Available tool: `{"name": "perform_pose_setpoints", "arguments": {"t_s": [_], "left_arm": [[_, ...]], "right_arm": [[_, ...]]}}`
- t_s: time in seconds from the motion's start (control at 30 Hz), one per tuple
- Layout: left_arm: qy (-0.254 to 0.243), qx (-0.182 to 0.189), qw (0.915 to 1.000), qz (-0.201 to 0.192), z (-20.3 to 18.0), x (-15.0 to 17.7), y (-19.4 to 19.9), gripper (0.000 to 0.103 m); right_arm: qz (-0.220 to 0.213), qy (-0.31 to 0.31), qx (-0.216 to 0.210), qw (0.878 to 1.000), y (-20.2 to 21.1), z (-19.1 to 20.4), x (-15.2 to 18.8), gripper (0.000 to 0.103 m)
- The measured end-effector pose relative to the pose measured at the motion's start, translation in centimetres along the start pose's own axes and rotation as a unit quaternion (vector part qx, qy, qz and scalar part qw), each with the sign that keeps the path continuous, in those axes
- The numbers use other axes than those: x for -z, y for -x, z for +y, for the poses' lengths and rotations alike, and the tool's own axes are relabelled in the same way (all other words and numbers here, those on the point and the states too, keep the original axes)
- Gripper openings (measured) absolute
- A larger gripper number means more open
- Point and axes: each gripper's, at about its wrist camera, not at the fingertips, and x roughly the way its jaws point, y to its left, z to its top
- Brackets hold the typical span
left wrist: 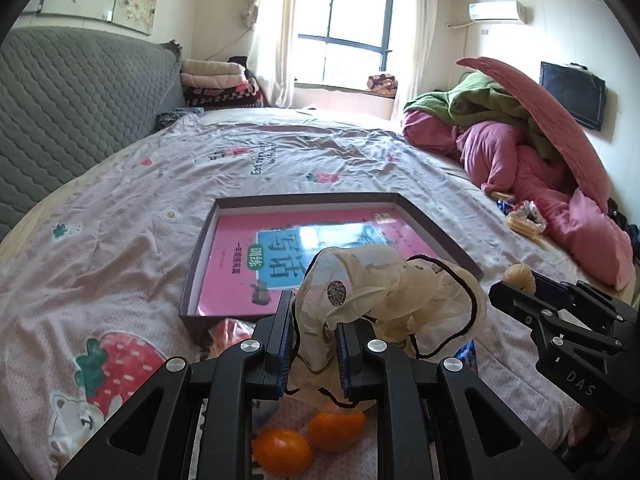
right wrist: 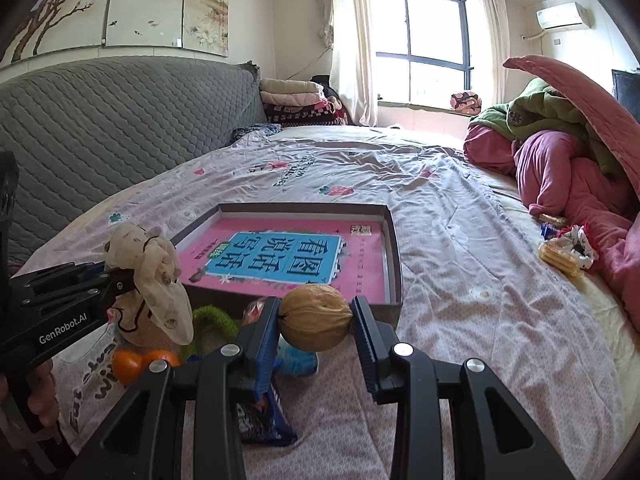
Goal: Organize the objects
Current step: 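Carry the walnut and the mesh bag with both tools over the gray box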
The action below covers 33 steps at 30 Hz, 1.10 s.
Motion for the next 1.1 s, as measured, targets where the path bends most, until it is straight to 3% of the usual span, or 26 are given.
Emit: {"name": "perform_pose_setpoints", "arguments": {"t_s": [0.3, 1.1], "left_arm": [[0.0, 0.011, 0.9999, -0.009, 0.4, -1.3, -0.3, 0.019], [0.011, -0.026, 0.9987, -0.043, 3.9, -6.2, -2.4, 0.021]], "right_arm": [[-0.021, 0.019, 0.001, 1.0, -0.5, 0.9, -2.4, 0.036], [-0.055, 0.032, 0.0, 0.998, -3.0, 1.5, -6.6, 0.036]]}}
